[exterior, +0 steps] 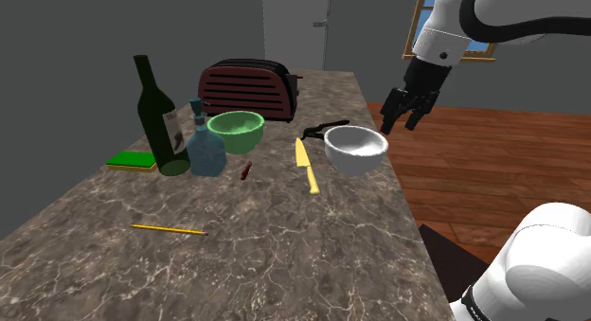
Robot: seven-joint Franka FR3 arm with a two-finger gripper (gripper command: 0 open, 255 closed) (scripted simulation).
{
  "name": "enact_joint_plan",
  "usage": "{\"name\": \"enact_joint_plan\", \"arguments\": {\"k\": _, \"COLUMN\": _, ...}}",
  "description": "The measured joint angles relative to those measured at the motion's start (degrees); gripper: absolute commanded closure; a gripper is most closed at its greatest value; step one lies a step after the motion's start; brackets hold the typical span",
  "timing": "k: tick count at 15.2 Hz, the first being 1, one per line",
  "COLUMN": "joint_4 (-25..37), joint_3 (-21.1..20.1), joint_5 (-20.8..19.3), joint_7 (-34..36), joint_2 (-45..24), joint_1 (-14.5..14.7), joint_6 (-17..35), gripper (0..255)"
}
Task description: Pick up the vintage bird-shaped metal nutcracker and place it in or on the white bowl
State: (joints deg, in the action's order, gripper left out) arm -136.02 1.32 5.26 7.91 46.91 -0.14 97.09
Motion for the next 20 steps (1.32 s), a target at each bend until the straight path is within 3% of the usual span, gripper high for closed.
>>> {"name": "enact_joint_plan", "arguments": {"k": 3, "joint_4": 1.7, "joint_3": 1.2, "joint_5": -0.7, "joint_7": -2.6, "joint_2": -3.0, "joint_1": 0.5, "joint_6": 0.3, "gripper": 0}}
{"name": "enact_joint_plan", "arguments": {"k": 10, "joint_4": 13.1, "joint_3": 7.0, "joint_5": -3.4, "joint_7": -17.8, "joint_2": -20.4, "joint_1": 3.2, "joint_6": 0.8, "gripper": 0}}
{"name": "enact_joint_plan", "arguments": {"k": 20, "joint_4": 38.8, "joint_3": 10.5, "joint_5": -3.1, "joint_7": -38.6, "joint_2": -49.8, "joint_1": 5.2, "joint_6": -3.0, "gripper": 0}}
